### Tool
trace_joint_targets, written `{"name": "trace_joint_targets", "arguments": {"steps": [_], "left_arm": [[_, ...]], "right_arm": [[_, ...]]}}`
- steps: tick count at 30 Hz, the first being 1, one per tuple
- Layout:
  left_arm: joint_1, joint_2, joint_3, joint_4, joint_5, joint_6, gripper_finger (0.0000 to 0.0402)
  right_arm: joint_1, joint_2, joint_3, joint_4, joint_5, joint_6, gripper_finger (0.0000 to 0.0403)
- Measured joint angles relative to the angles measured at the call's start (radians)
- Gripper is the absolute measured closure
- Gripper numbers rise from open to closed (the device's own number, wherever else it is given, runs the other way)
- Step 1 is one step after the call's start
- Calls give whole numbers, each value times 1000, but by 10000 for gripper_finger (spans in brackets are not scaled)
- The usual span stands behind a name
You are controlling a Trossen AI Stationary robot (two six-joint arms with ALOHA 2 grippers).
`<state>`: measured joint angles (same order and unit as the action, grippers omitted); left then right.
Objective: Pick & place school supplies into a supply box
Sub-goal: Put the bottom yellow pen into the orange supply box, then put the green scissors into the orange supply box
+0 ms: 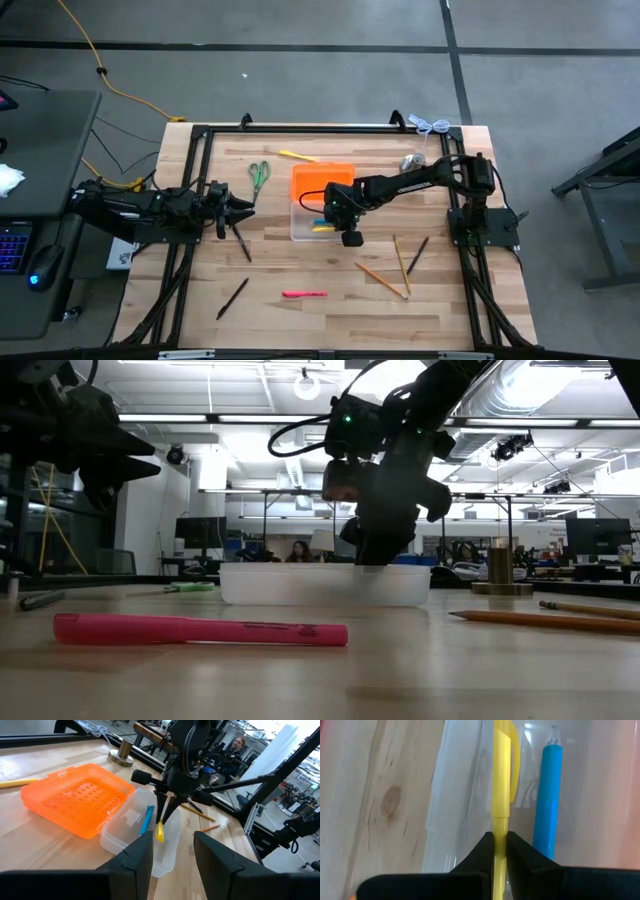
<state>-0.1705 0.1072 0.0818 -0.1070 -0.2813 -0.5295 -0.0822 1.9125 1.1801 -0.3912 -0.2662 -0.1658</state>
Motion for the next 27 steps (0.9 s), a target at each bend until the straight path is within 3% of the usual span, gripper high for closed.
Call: {"name": "trace_joint_targets", "arguments": {"steps": [13, 27], "left_arm": [[0, 0, 0, 0, 0, 0, 229], [0, 0, 0, 0, 0, 0, 229]], "right_arm": [[0, 0, 0, 0, 14, 0, 328], [-2, 0, 60, 15, 32, -18, 324]]}}
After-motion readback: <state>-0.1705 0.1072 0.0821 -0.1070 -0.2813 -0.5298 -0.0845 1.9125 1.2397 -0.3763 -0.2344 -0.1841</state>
